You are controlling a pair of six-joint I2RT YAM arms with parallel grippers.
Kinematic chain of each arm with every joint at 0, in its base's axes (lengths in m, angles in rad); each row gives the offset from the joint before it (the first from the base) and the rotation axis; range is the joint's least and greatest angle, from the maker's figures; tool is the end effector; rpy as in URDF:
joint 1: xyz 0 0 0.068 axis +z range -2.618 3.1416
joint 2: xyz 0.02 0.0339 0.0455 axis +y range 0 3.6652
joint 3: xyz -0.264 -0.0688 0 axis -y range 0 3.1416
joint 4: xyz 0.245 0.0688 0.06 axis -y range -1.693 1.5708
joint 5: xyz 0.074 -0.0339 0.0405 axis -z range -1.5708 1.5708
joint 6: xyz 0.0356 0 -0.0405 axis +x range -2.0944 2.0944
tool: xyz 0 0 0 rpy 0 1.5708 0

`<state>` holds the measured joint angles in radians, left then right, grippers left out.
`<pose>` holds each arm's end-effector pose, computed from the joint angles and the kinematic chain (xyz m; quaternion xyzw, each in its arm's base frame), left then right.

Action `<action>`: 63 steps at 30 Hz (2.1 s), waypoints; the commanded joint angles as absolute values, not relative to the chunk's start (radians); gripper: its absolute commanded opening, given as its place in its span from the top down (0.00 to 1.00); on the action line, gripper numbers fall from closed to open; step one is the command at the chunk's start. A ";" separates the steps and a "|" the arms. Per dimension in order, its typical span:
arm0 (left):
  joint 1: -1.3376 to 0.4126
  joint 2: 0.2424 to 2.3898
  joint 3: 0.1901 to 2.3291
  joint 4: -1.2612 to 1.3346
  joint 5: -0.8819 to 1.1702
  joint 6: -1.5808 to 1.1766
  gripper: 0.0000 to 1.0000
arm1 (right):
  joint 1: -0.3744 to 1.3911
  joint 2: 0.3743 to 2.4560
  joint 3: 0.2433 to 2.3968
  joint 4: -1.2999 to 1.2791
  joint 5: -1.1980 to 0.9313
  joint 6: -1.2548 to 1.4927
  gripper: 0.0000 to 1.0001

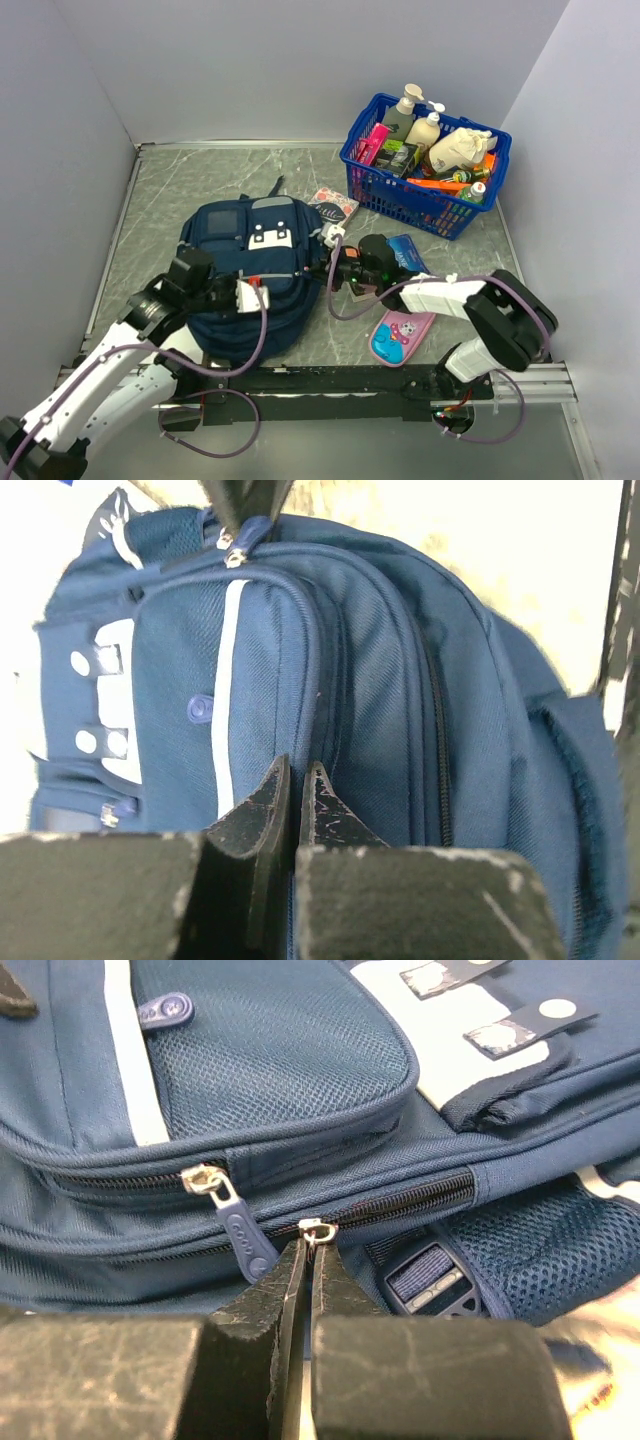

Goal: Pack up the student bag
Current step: Unzip the student bag at the center of the board.

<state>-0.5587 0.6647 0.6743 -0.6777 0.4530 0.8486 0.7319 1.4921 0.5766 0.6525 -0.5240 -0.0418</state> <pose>0.1103 -0.0873 0.2730 0.6420 0.6052 -0.1386 0.4498 0.2093 0.2120 0.1917 -0.4351 0.6505 0.3922 0.4834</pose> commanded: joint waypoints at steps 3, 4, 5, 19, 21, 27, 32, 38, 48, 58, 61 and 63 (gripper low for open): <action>-0.552 0.776 0.738 -0.456 0.383 0.575 0.99 | 0.787 1.342 0.532 0.578 -0.463 -0.037 1.00; -0.554 0.793 0.741 -0.446 0.390 0.559 0.99 | 0.795 1.336 0.531 0.557 -0.454 -0.037 1.00; -0.554 0.799 0.744 -0.437 0.393 0.534 0.99 | 0.805 1.327 0.529 0.543 -0.436 -0.034 1.00; -0.545 0.882 0.732 -0.224 0.296 0.226 0.99 | 0.942 1.166 0.468 0.460 -0.318 0.080 1.00; -0.545 0.905 0.752 -0.215 0.288 0.187 0.99 | 0.971 1.166 0.494 0.437 -0.285 0.078 1.00; -0.551 1.031 0.850 -0.245 0.236 0.106 0.99 | 1.067 1.259 0.681 0.327 -0.226 0.052 1.00; -0.549 1.156 0.962 -0.278 0.219 0.013 0.99 | 1.167 1.376 0.883 0.148 -0.065 0.009 1.00; -0.540 1.325 1.124 -0.434 0.244 -0.144 0.99 | 1.229 1.422 0.985 0.118 -0.003 -0.054 1.00; -0.437 1.436 1.413 -0.515 0.189 -0.267 0.99 | 1.319 1.447 0.904 0.139 0.144 -0.123 1.00; -0.373 1.209 1.287 -0.521 0.101 -0.356 0.99 | 1.146 1.472 0.974 0.080 0.143 -0.235 1.00; -0.345 1.216 1.288 -0.520 0.113 -0.382 0.99 | 1.108 1.550 1.064 0.051 0.161 -0.262 1.00; -0.345 1.261 1.299 -0.519 0.136 -0.387 0.99 | 1.085 1.581 1.095 0.031 0.179 -0.262 1.00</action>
<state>-0.3759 1.2499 1.2579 -0.6941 0.2028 -0.2993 1.1156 1.4986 1.0275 0.1493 0.2195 -0.2356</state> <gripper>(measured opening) 0.045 0.024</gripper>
